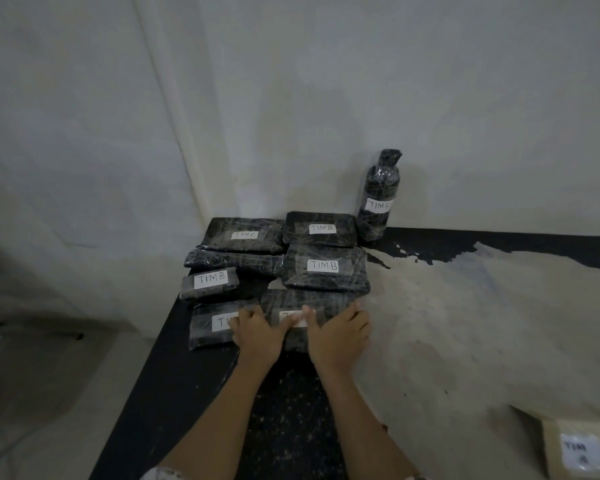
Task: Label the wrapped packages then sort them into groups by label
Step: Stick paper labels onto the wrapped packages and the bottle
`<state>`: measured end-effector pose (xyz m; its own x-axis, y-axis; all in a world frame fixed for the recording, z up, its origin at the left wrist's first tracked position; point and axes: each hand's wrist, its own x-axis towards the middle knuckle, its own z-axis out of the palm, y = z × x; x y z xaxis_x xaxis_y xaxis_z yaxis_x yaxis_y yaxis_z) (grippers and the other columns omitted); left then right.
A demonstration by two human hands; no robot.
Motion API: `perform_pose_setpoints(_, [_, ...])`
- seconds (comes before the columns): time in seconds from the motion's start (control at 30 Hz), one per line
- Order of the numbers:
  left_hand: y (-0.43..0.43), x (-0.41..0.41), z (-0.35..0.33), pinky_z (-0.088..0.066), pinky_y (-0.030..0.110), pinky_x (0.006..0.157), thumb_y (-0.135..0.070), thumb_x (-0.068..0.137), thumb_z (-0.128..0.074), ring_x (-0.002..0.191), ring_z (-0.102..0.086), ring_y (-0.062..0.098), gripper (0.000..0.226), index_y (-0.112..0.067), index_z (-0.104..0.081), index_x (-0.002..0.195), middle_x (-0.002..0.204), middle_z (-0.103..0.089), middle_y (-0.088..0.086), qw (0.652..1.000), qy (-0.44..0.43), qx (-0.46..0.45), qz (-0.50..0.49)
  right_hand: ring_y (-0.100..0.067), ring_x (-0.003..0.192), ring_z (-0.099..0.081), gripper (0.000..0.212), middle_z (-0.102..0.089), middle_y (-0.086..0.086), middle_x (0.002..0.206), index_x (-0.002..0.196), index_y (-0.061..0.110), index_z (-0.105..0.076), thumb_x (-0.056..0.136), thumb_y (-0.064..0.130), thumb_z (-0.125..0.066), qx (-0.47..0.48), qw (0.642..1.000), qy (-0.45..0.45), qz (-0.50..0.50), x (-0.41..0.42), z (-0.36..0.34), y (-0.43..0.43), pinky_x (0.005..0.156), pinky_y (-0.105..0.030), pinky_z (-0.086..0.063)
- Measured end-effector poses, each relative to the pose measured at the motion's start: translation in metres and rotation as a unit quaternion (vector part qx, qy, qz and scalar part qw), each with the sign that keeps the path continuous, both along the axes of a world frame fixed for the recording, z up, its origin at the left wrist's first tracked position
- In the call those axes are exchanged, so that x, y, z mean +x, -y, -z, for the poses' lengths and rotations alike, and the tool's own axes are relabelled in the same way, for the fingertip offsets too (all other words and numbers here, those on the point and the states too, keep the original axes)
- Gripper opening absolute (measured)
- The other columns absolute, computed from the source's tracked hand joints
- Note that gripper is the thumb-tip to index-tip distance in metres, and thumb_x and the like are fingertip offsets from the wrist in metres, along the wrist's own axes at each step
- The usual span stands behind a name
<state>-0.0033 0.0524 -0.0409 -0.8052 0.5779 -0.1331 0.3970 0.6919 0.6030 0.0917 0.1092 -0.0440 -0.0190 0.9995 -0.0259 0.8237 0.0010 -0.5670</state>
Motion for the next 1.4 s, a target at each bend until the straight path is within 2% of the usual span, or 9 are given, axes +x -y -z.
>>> perform_pose_setpoints(0.13, [0.003,-0.004,0.002,-0.03,0.043,0.104,-0.051,0.084,-0.059,0.127,-0.026,0.034,0.067,-0.002,-0.048,0.128,0.14,-0.036,0.016,1.0,0.013,0.009,0.019,-0.03,0.121,-0.036,0.09,-0.033,-0.017,0.138,0.144,-0.002,-0.019,0.085,0.059,-0.051,-0.004,1.0,0.023,-0.021,0.002,0.0,-0.002,0.101,-0.036,-0.033])
perform_pose_setpoints(0.33, [0.006,-0.003,0.003,-0.026,0.037,0.102,-0.032,0.101,-0.032,0.124,-0.032,0.033,0.041,-0.005,-0.047,0.128,0.139,-0.039,0.016,0.998,-0.053,-0.024,0.036,-0.03,0.118,-0.04,0.059,-0.037,-0.02,0.138,0.143,-0.004,-0.026,0.099,0.033,-0.039,0.005,0.999,0.036,-0.035,0.004,-0.002,-0.003,0.096,-0.033,-0.036])
perform_pose_setpoints(0.6, [0.014,-0.004,0.013,-0.019,0.047,0.112,-0.068,0.082,-0.044,0.137,-0.018,0.036,0.092,-0.009,-0.018,0.148,0.151,-0.024,0.012,0.995,-0.039,-0.053,0.073,-0.03,0.126,-0.031,0.091,-0.028,-0.018,0.144,0.146,-0.006,-0.015,0.089,0.058,-0.045,0.022,0.995,0.017,-0.096,0.016,0.004,0.005,0.106,-0.035,-0.031])
perform_pose_setpoints(0.87, [0.013,-0.001,0.004,-0.02,0.042,0.115,-0.038,0.101,-0.027,0.139,-0.024,0.034,0.061,-0.004,-0.011,0.149,0.152,-0.029,0.014,0.987,-0.075,-0.106,0.094,-0.03,0.125,-0.034,0.057,-0.029,-0.021,0.143,0.144,-0.006,-0.019,0.1,0.028,-0.035,0.012,0.993,0.031,-0.113,0.017,-0.002,0.001,0.104,-0.034,-0.034])
perform_pose_setpoints(1.0, [0.031,0.001,-0.003,-0.029,0.035,0.109,-0.015,0.101,-0.031,0.131,-0.035,0.032,0.057,-0.004,-0.003,0.149,0.148,-0.034,0.018,0.992,-0.019,0.012,0.123,-0.034,0.128,-0.034,0.052,-0.03,-0.024,0.144,0.143,-0.007,-0.02,0.102,0.023,-0.03,-0.009,0.994,0.024,-0.109,0.016,-0.009,0.001,0.107,-0.037,-0.031])
perform_pose_setpoints(1.13, [0.064,-0.003,-0.012,-0.037,0.039,0.103,-0.02,0.098,-0.042,0.127,-0.039,0.031,0.049,-0.005,-0.03,0.144,0.142,-0.038,0.014,0.992,-0.049,0.103,0.06,-0.038,0.133,-0.032,0.053,-0.03,-0.027,0.146,0.142,-0.004,-0.029,0.1,0.025,-0.039,0.055,0.994,-0.011,-0.09,0.012,-0.022,0.019,0.112,-0.044,-0.026])
perform_pose_setpoints(1.27, [0.1,-0.024,-0.027,-0.049,0.036,0.08,-0.017,0.091,-0.049,0.093,-0.061,0.03,0.025,-0.003,-0.069,0.098,0.107,-0.065,0.016,0.994,-0.087,0.049,0.034,-0.04,0.109,-0.05,0.026,-0.054,-0.025,0.118,0.11,-0.002,-0.06,0.086,0.006,-0.057,0.217,0.95,-0.065,-0.217,-0.004,-0.03,0.073,0.094,-0.047,-0.045])
perform_pose_setpoints(1.33, [0.116,-0.039,-0.035,-0.049,0.033,0.076,-0.017,0.088,-0.05,0.088,-0.063,0.031,0.025,-0.003,-0.07,0.088,0.099,-0.068,0.017,0.997,-0.052,-0.046,0.046,-0.033,0.102,-0.05,0.017,-0.057,-0.019,0.104,0.097,-0.001,-0.063,0.083,0.003,-0.054,0.156,0.919,-0.098,-0.349,-0.015,-0.033,0.101,0.089,-0.04,-0.047])
perform_pose_setpoints(1.4, [0.132,-0.052,-0.041,-0.046,0.03,0.075,-0.015,0.088,-0.047,0.095,-0.062,0.032,0.024,-0.003,-0.066,0.079,0.105,-0.067,0.02,0.986,-0.009,-0.15,0.074,-0.031,0.102,-0.053,0.019,-0.061,-0.019,0.103,0.096,-0.002,-0.065,0.084,0.007,-0.054,-0.036,0.883,-0.089,-0.459,-0.026,-0.038,0.125,0.09,-0.039,-0.047])
